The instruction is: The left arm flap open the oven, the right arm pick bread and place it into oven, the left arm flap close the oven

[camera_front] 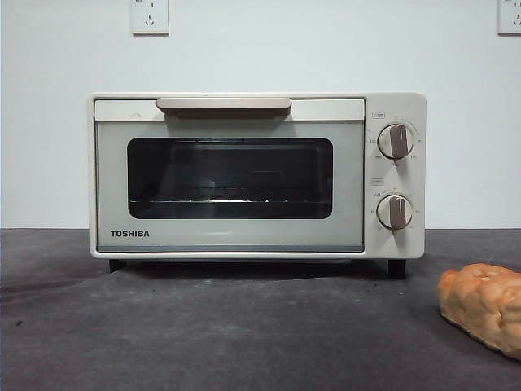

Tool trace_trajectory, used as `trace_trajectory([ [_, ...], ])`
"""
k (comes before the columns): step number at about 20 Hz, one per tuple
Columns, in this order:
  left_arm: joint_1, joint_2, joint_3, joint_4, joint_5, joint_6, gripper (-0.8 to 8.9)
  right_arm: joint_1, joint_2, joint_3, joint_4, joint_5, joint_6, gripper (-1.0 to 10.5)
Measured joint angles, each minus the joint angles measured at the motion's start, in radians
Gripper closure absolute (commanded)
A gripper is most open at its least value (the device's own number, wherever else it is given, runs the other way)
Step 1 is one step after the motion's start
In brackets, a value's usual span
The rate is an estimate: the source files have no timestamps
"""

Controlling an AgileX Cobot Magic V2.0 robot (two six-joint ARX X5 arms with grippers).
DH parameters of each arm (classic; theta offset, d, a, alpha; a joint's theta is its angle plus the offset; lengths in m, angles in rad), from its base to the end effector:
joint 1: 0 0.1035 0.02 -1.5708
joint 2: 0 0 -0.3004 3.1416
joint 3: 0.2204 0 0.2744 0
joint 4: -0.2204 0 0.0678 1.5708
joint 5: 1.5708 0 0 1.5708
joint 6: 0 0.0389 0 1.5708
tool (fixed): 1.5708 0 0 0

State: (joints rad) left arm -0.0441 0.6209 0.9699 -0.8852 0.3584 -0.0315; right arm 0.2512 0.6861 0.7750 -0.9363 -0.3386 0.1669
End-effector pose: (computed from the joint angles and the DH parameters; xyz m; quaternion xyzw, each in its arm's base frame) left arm 0.0957 -0.0179 0.3730 -0.0563 0.2646 -0.1886 0.9440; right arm 0.1112 0.0419 0.2990 0.0906 0.4314 0.2298 0.8677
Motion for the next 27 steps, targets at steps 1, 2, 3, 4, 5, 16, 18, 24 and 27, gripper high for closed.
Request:
trace_trajectory([
  [1,0.000,0.000,0.000,0.000,0.000,0.000,7.97,0.023,0.015,-0.039,0.033,0.003,0.020,6.1],
  [2,0.000,0.000,0.000,0.000,0.000,0.000,7.97,0.043,0.032,-0.069,0.060,0.013,0.035,6.1],
  [3,0.000,0.000,0.000,0.000,0.000,0.000,7.97,0.071,0.056,-0.108,0.106,0.039,0.056,6.0],
  [4,0.000,0.000,0.000,0.000,0.000,0.000,7.97,0.093,0.077,-0.135,0.138,0.067,0.074,5.9],
  [5,0.000,0.000,0.000,0.000,0.000,0.000,7.97,0.119,0.103,-0.161,0.173,0.101,0.093,5.8],
  [16,0.000,0.000,0.000,0.000,0.000,0.000,7.97,0.259,0.441,-0.177,0.396,0.338,0.156,5.5],
  [18,0.000,0.000,0.000,0.000,0.000,0.000,7.97,0.259,0.488,-0.177,0.423,0.340,0.159,5.5],
  [24,0.000,0.000,0.000,0.000,0.000,0.000,7.97,0.259,0.571,-0.177,0.446,0.361,0.175,6.9],
  [27,0.000,0.000,0.000,0.000,0.000,0.000,7.97,0.259,0.569,-0.177,0.454,0.360,0.176,7.8],
])
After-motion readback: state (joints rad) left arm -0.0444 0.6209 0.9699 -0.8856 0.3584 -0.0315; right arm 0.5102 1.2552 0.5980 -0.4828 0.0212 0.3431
